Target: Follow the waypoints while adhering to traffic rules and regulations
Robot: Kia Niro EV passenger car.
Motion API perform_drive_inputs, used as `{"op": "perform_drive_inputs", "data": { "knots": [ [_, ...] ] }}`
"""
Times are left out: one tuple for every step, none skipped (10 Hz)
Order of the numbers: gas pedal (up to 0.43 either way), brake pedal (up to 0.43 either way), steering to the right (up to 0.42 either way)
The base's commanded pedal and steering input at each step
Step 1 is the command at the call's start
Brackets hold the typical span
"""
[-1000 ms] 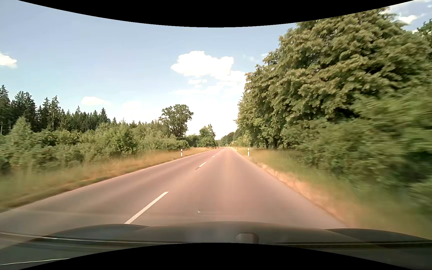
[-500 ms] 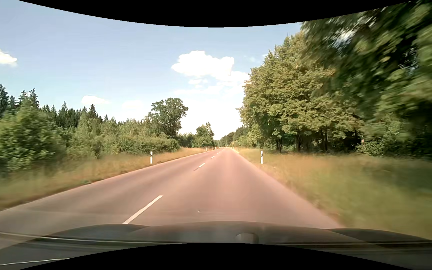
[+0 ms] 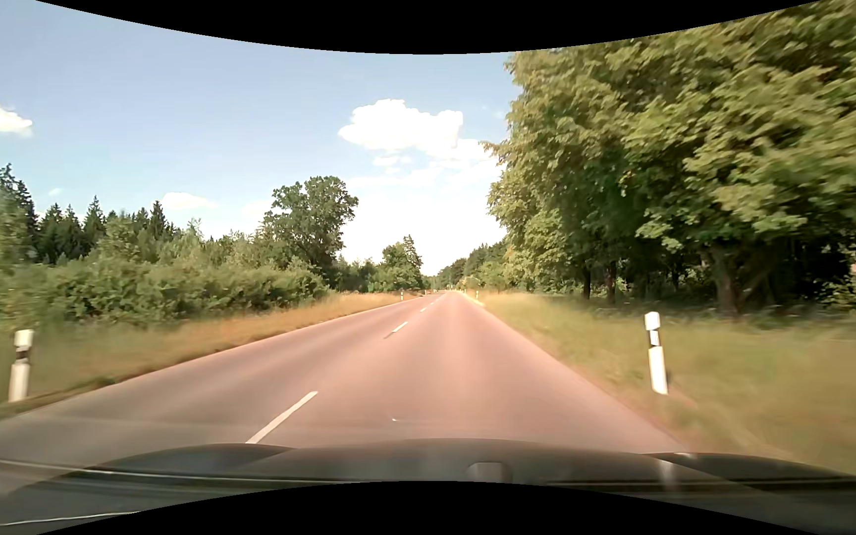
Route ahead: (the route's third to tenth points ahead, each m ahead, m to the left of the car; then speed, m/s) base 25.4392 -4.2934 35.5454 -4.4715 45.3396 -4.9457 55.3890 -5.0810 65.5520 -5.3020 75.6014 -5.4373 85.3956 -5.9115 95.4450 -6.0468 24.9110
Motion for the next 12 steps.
{"op": "perform_drive_inputs", "data": {
  "knots": [
    [0.138,0.006,-0.001],
    [0.138,0.006,0.000],
    [0.138,0.006,-0.001],
    [0.138,0.006,-0.001],
    [0.138,0.006,0.001],
    [0.130,0.006,-0.001],
    [0.130,0.006,-0.001],
    [0.118,0.006,-0.001],
    [0.118,0.006,-0.001],
    [0.118,0.006,-0.001],
    [0.118,0.006,-0.001],
    [0.118,0.006,-0.002]
  ]
}}
